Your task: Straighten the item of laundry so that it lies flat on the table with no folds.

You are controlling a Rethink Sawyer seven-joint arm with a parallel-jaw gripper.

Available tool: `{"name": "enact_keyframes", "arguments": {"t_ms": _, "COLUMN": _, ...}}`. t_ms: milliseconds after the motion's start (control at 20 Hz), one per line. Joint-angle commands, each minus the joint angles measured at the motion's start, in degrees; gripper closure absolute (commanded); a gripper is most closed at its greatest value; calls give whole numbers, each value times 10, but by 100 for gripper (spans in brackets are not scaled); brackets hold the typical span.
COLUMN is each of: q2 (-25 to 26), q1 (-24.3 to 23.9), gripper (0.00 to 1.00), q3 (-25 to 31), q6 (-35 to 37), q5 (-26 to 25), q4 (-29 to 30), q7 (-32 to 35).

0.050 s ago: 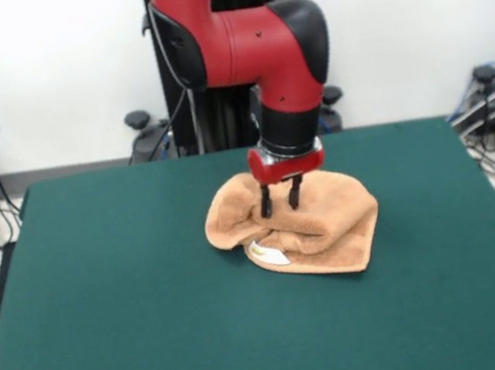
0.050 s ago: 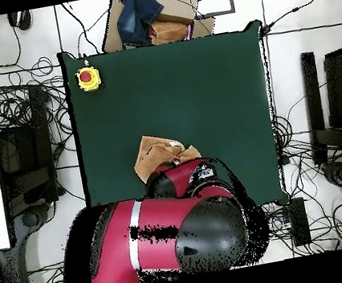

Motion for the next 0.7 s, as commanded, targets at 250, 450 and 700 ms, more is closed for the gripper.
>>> {"name": "enact_keyframes", "arguments": {"t_ms": 250, "q2": 31, "q1": 5, "gripper": 100, "q3": 39, "q6": -8, "q5": 4, "q4": -48, "q7": 72}}
{"name": "enact_keyframes", "arguments": {"t_ms": 450, "q2": 30, "q1": 3, "gripper": 100, "q3": 40, "q6": -5, "q5": 4, "q4": -47, "q7": 72}}
{"name": "enact_keyframes", "arguments": {"t_ms": 700, "q2": 22, "q1": -2, "gripper": 100, "q3": 48, "q6": 8, "q5": 8, "q4": -41, "q7": 71}}
